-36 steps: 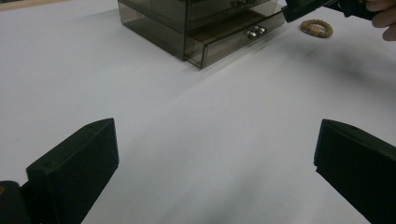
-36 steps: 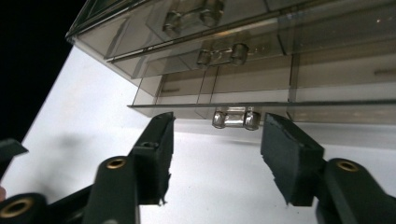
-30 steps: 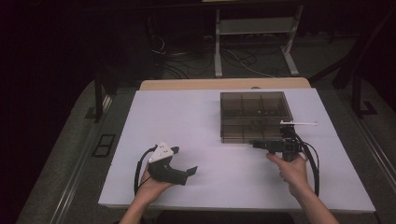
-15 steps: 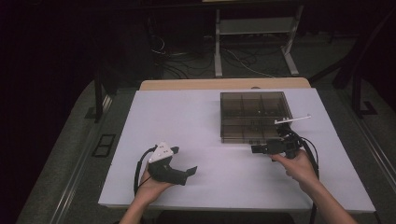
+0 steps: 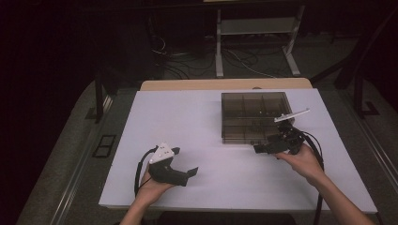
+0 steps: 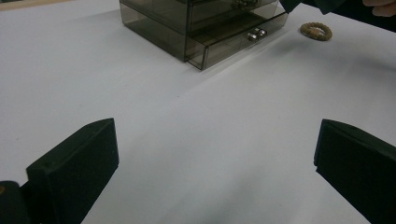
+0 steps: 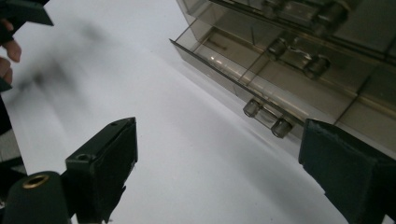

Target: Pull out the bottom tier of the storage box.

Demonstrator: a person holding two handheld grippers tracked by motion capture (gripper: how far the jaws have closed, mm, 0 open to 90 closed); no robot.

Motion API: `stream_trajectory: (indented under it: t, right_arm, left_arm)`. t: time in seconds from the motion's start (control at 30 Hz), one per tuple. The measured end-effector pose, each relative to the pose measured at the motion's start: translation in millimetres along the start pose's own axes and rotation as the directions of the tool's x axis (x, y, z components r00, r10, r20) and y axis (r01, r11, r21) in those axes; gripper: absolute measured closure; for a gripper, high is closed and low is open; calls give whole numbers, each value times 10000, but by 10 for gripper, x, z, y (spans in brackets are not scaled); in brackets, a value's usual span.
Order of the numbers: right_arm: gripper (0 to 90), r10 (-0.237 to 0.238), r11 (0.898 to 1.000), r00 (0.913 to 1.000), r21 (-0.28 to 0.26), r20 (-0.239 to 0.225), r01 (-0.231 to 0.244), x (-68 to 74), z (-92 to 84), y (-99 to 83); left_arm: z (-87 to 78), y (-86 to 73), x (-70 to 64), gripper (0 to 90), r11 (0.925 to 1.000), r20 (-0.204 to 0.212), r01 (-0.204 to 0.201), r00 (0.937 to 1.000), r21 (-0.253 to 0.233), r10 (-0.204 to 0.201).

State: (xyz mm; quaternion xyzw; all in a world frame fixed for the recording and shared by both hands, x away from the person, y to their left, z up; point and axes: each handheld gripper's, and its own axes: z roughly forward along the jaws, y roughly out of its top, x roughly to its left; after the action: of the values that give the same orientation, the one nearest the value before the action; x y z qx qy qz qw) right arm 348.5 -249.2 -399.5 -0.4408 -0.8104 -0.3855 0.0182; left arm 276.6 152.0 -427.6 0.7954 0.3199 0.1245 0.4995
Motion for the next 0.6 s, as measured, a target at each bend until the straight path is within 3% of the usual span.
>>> stream_trajectory:
  t: [0.23,0.6]
  right_arm:
    - [109,-781,9967,9969,230,-138,784,33,-27,65]
    - [110,-1802,9814,9835,656,-125,1807,32,9,141]
  left_arm:
    - [2,1,-3,0,10000,6,4,10000,15,-4]
    - [2,0,-3,0,10000,14,0,10000,17,0]
